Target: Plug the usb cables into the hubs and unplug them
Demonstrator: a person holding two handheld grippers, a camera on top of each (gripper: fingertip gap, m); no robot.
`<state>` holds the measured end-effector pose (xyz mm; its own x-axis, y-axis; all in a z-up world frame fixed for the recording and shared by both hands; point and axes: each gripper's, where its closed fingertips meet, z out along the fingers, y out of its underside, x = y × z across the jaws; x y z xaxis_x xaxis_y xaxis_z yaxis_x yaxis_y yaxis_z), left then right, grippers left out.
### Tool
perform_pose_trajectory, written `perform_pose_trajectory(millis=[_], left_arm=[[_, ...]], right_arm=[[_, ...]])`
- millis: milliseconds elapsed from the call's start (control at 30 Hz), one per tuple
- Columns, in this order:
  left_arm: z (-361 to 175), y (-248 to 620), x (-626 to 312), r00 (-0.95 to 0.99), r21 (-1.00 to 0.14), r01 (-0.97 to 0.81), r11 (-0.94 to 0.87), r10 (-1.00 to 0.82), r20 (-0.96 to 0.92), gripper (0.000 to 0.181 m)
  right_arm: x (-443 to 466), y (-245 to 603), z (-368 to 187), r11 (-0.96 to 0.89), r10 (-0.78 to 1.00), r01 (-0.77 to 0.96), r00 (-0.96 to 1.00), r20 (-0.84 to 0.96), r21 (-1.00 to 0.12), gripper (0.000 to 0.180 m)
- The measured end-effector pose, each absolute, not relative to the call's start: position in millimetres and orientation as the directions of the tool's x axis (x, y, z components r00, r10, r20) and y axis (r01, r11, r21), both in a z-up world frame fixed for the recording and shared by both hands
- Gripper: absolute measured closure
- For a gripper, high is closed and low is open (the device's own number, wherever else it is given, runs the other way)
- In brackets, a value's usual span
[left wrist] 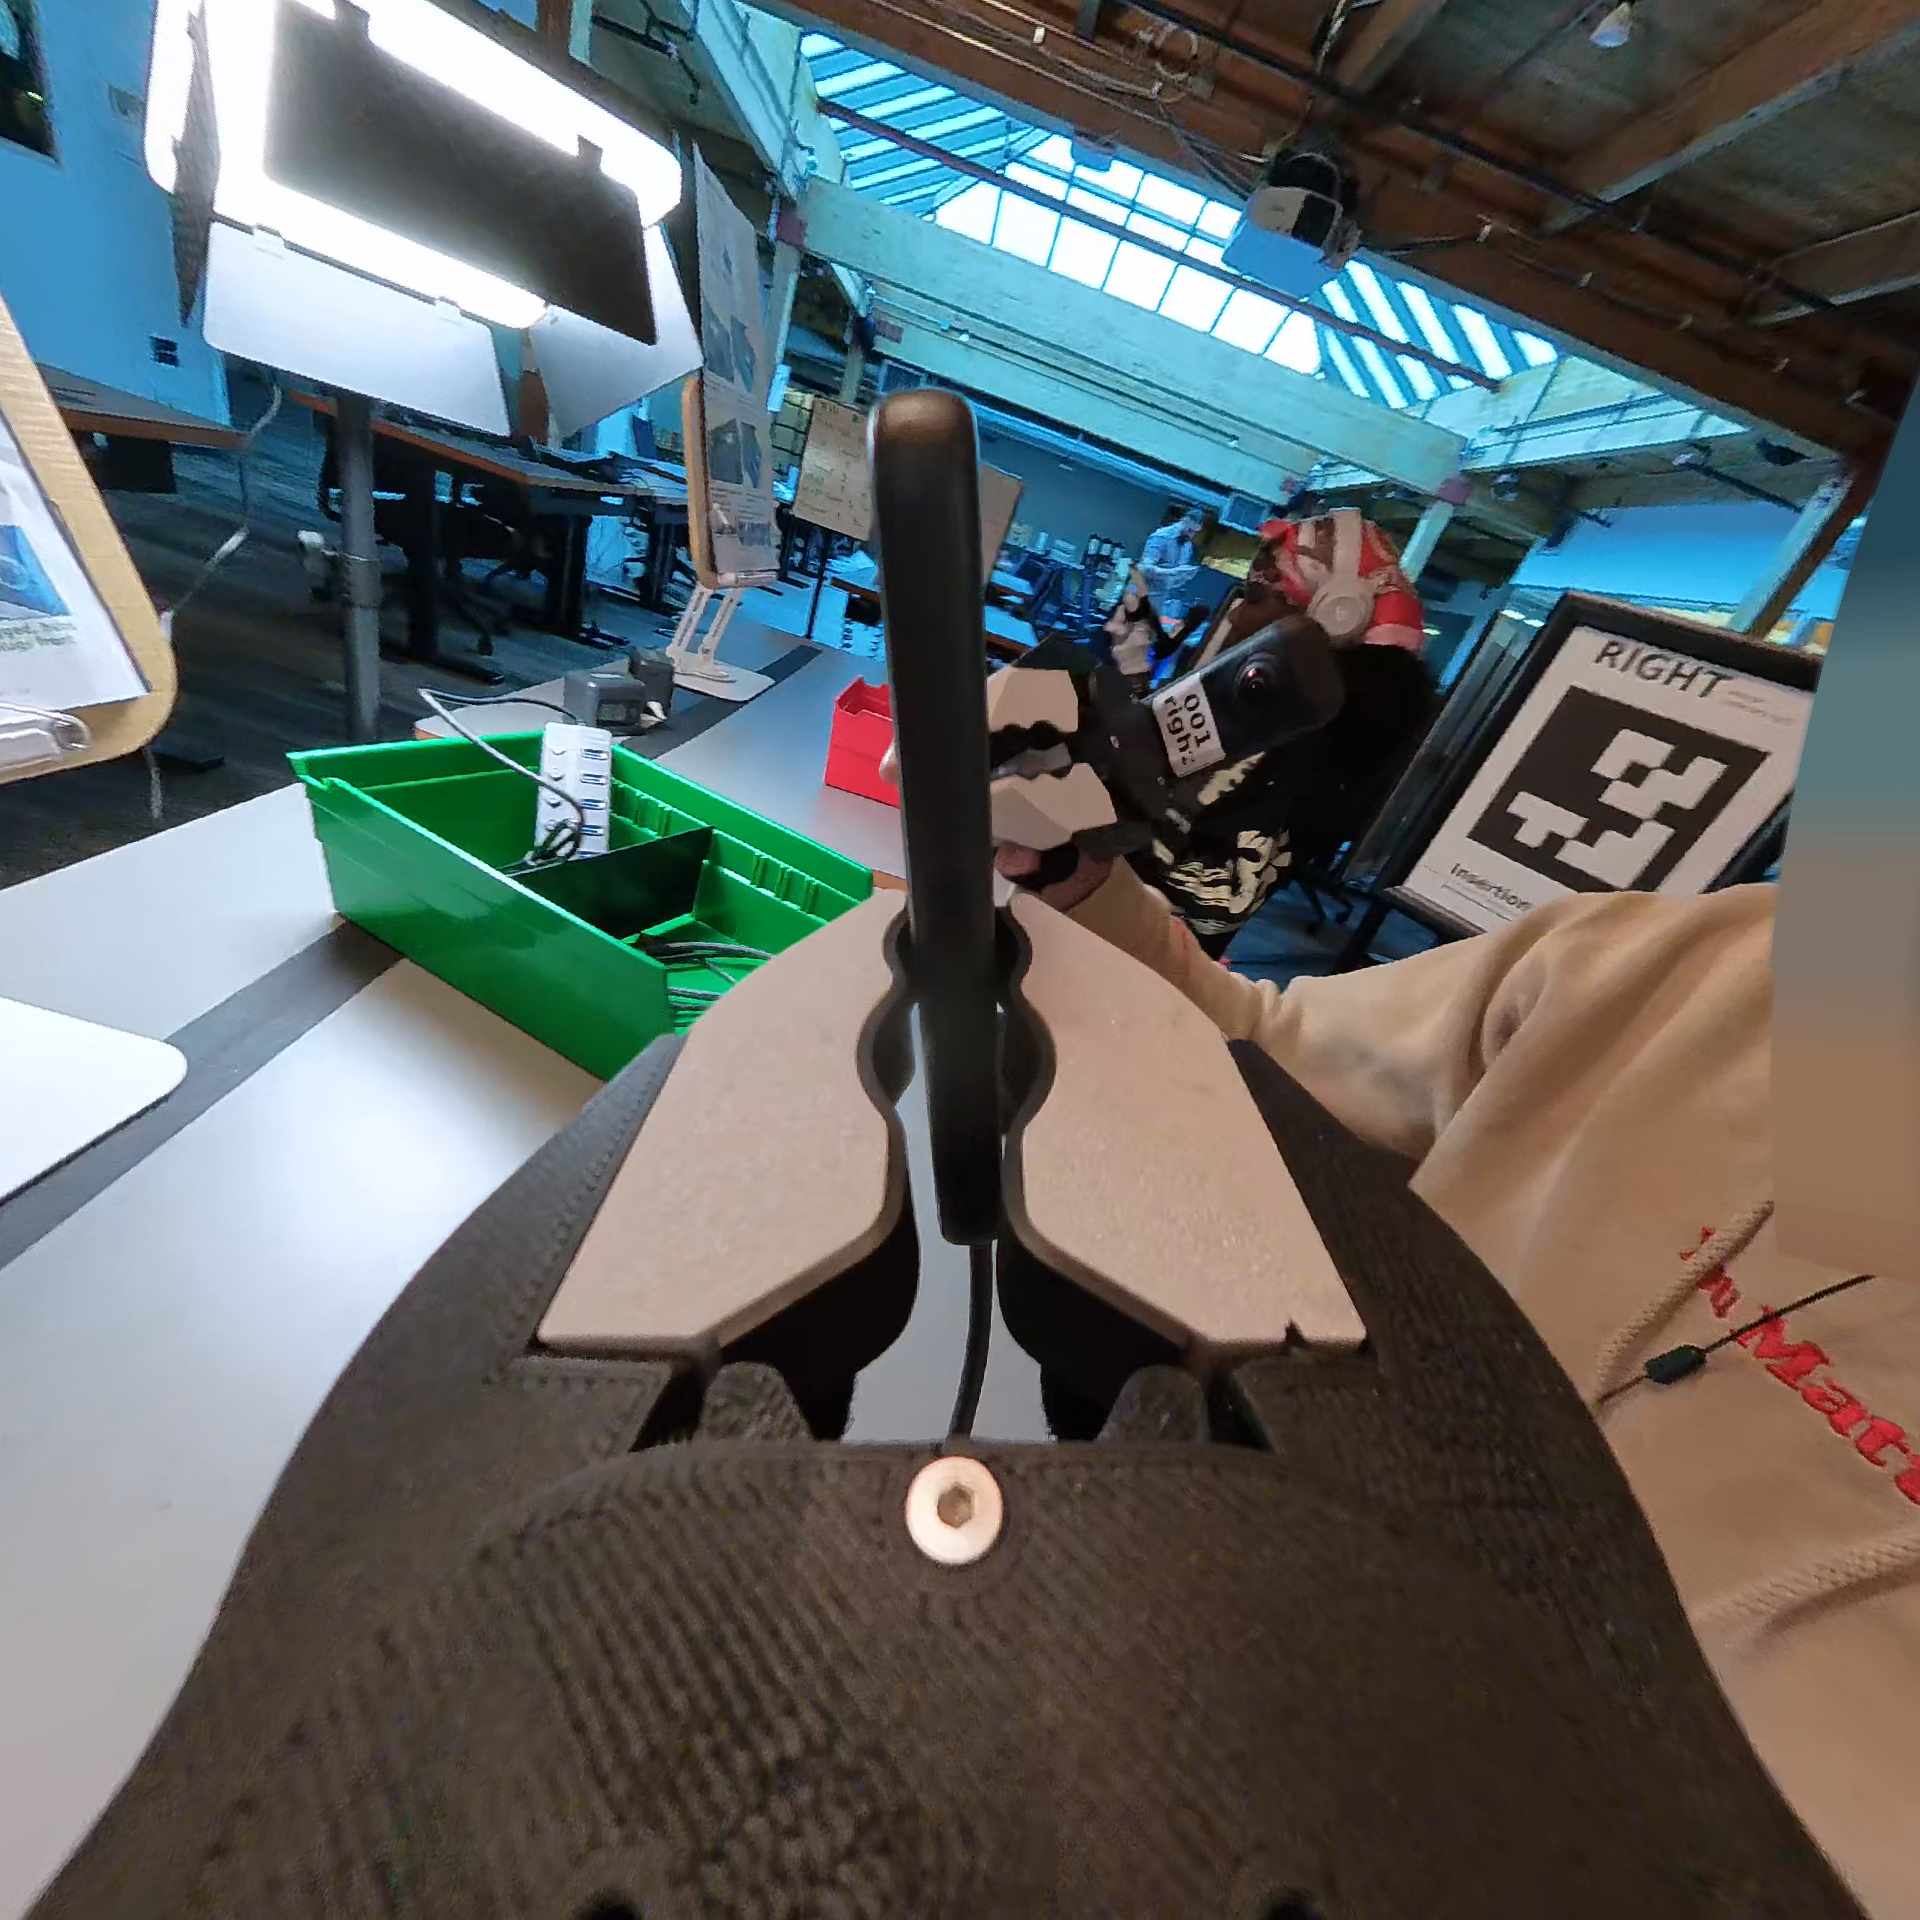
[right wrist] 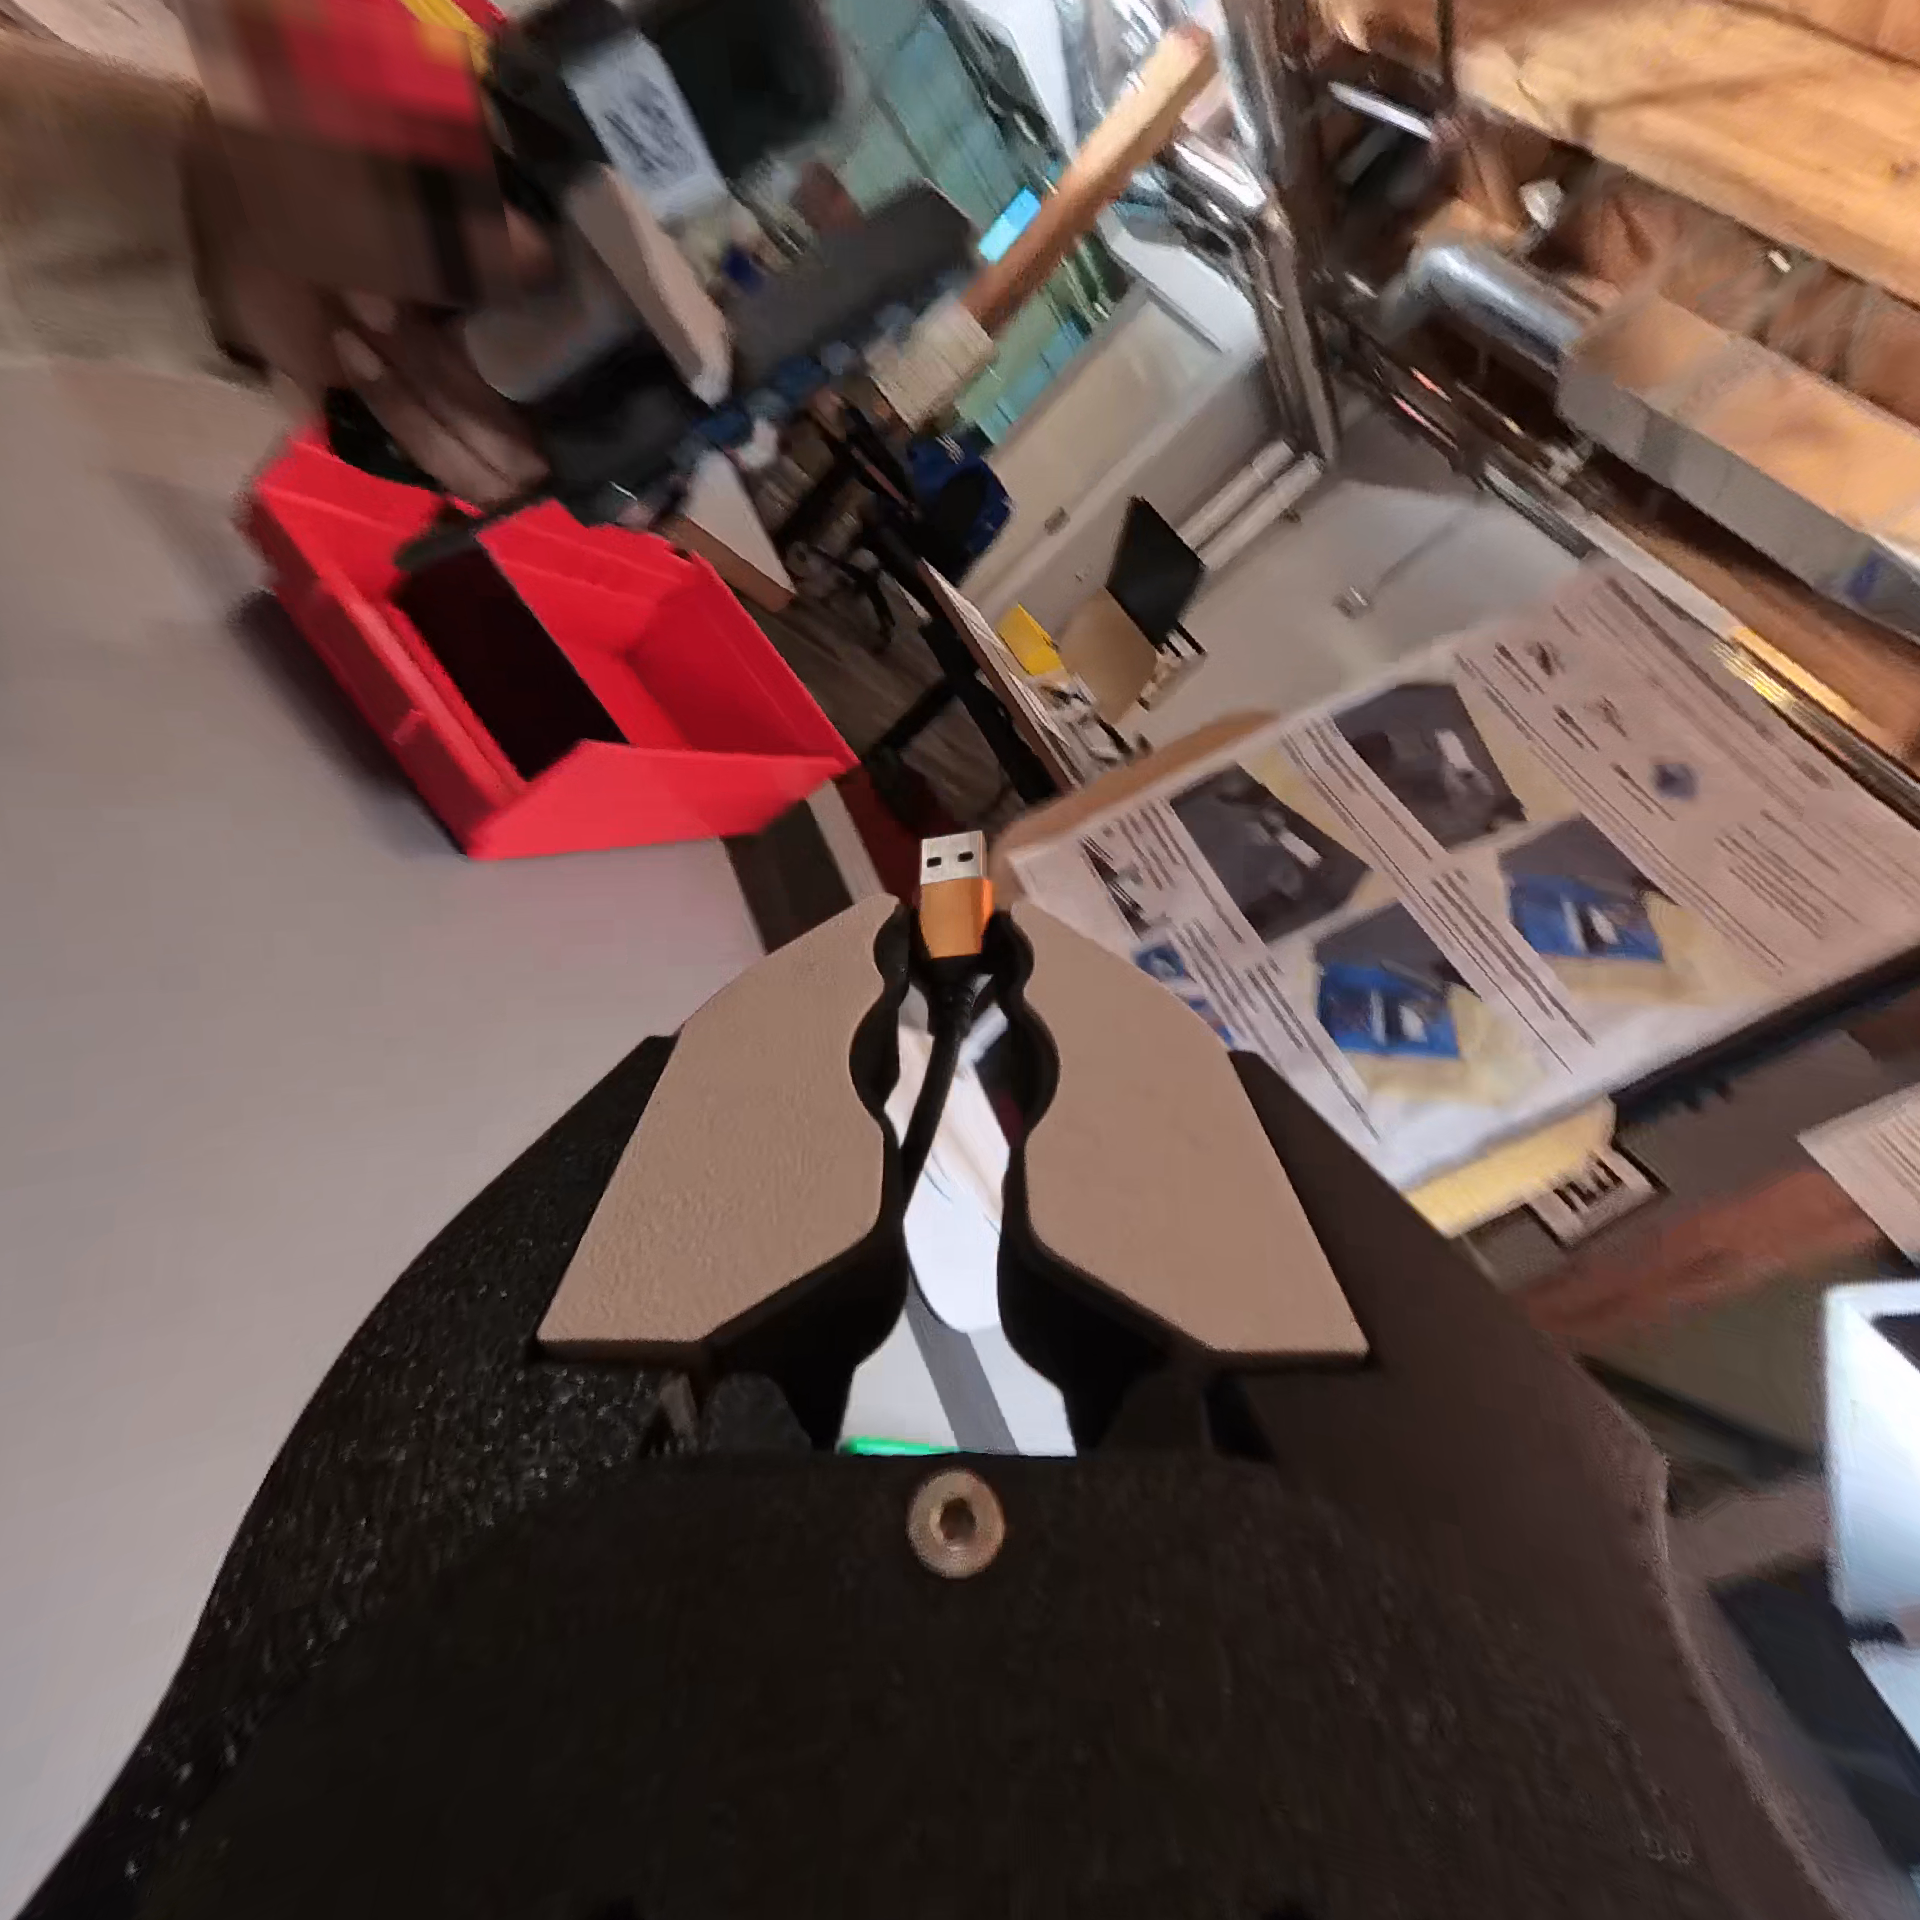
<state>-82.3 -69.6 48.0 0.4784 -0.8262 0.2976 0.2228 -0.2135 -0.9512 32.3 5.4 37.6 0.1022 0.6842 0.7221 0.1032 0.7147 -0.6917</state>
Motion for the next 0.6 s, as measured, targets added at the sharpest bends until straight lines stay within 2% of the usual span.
perform_pose_trajectory(millis=[100,200,367,500,600], left_arm=[[48,-66,-84,0.547,-0.966,0.191,-0.172,-0.799,0.250,0.168],[51,-65,-82,0.578,-0.975,0.174,-0.136,-0.788,0.213,0.168],[47,-63,-78,0.601,-0.983,0.135,-0.123,-0.779,0.180,0.168],[45,-60,-75,0.600,-0.983,0.134,-0.129,-0.779,0.184,0.168],[42,-59,-70,0.596,-0.983,0.122,-0.138,-0.782,0.183,0.168]], right_arm=[[50,55,42,0.656,0.666,0.226,0.277,0.693,-0.720,0.165],[78,109,42,0.592,0.561,0.363,0.456,0.691,-0.720,0.165],[124,161,49,0.494,0.425,0.352,0.699,0.574,-0.795,0.165],[136,181,47,0.495,0.330,0.414,0.724,0.606,-0.764,0.165],[130,196,39,0.481,0.327,0.472,0.686,0.651,-0.739,0.166]])
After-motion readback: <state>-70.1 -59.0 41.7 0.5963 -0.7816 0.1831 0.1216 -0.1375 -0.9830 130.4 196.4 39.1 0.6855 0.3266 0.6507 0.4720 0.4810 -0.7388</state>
